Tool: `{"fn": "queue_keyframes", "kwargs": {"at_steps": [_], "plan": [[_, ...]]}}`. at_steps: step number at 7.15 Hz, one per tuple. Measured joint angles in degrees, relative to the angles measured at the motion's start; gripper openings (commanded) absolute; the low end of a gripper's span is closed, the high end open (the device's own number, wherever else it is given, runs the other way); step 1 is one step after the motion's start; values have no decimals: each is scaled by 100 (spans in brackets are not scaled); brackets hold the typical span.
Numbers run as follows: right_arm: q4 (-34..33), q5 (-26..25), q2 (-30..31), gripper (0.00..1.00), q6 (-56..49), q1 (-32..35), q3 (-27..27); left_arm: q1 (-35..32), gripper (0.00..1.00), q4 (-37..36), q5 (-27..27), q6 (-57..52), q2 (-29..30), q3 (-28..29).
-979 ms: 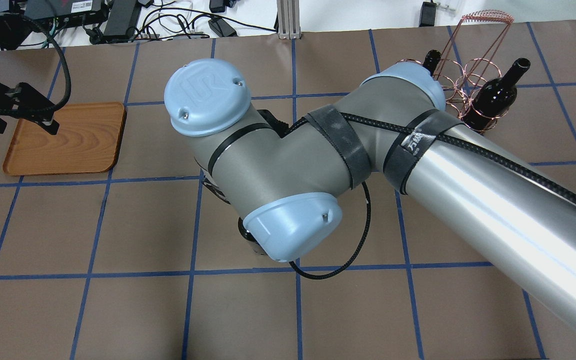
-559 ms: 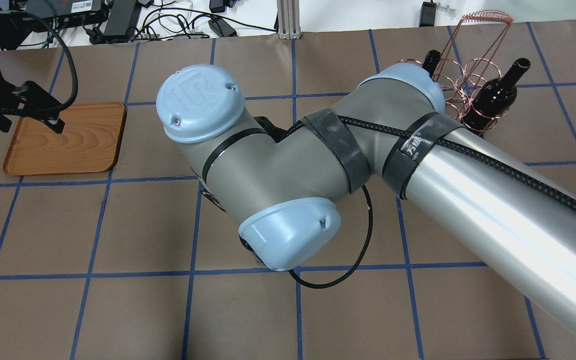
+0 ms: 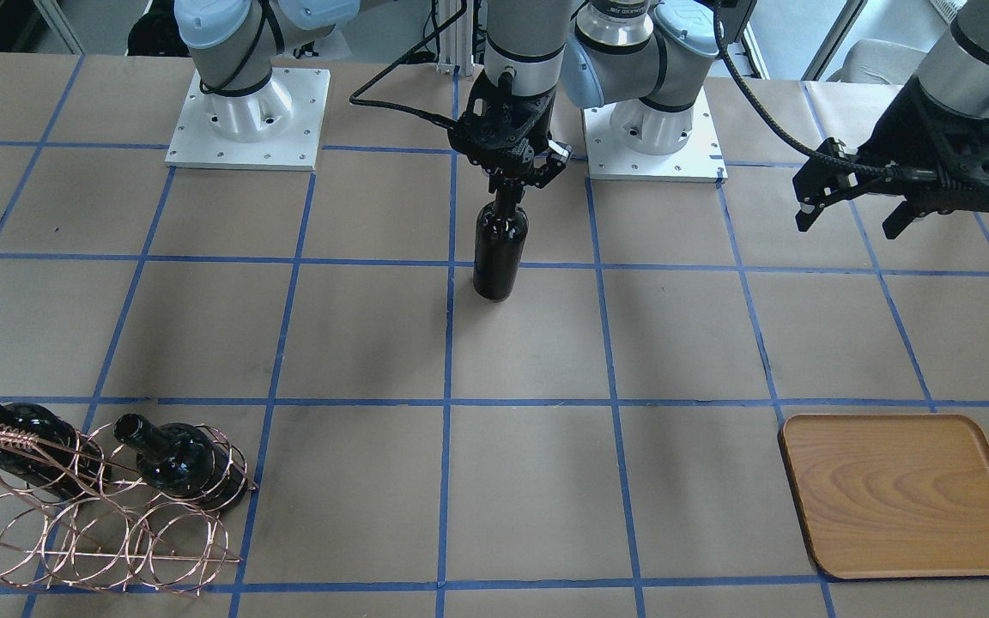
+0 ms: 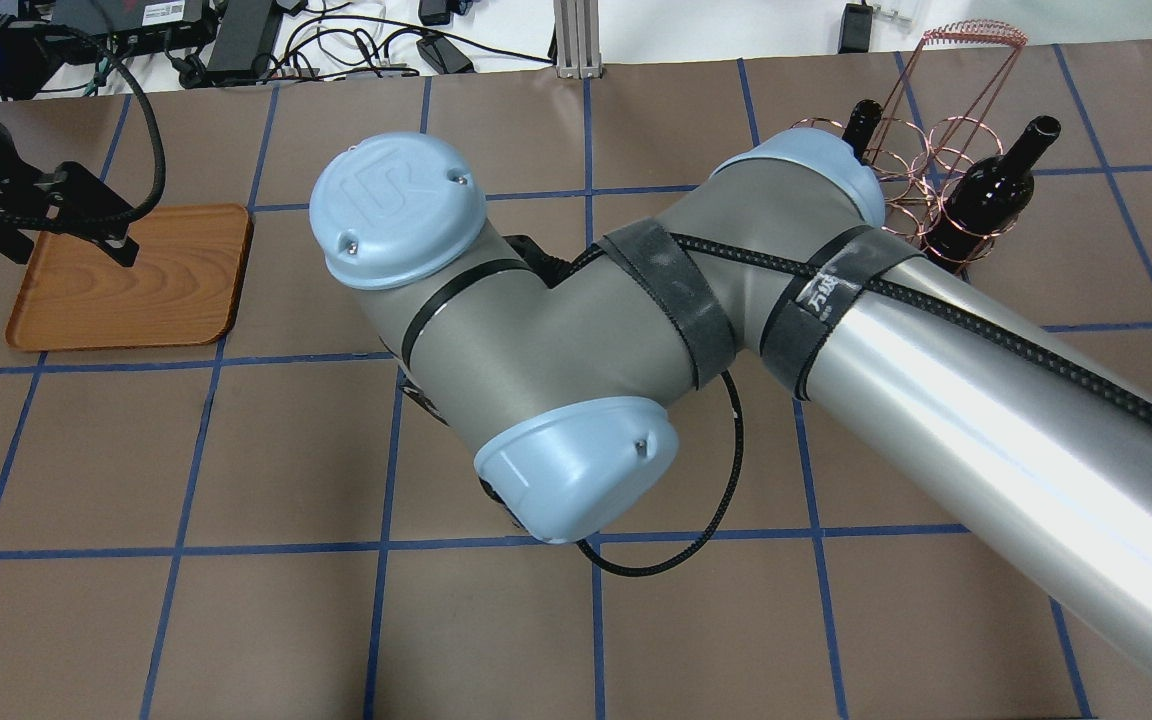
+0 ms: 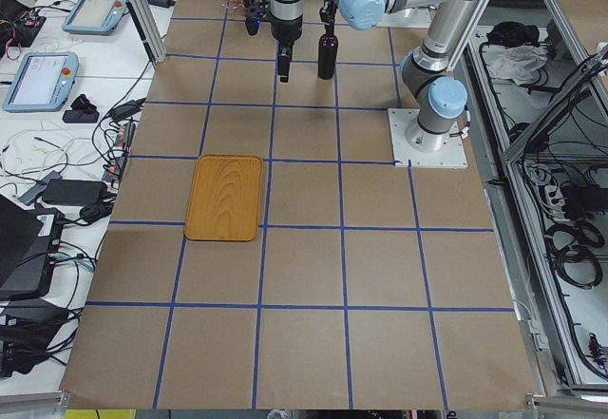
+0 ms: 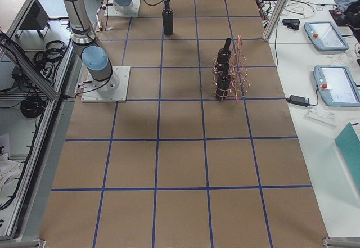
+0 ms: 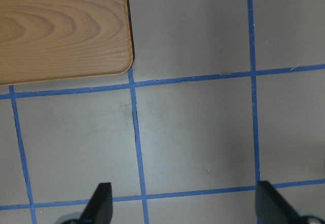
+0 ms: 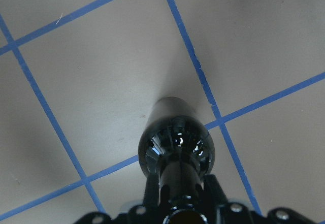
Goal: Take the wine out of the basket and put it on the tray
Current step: 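Carry the bottle with the right gripper toward the table center, then stand the bottle upright on the table, release, and raise the right gripper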
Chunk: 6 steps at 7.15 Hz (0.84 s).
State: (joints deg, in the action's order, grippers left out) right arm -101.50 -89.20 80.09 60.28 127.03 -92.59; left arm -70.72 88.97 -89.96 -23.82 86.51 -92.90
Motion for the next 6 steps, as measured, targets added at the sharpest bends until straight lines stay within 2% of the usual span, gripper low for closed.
{"fn": "queue_keyframes", "kwargs": {"at_steps": [4, 6], "plan": [[25, -15, 108, 100, -103, 4, 37, -6, 100, 93, 29, 0, 12, 0], [70, -101, 289, 100, -867, -116, 81, -67, 100, 104, 54, 101, 12, 2]]}}
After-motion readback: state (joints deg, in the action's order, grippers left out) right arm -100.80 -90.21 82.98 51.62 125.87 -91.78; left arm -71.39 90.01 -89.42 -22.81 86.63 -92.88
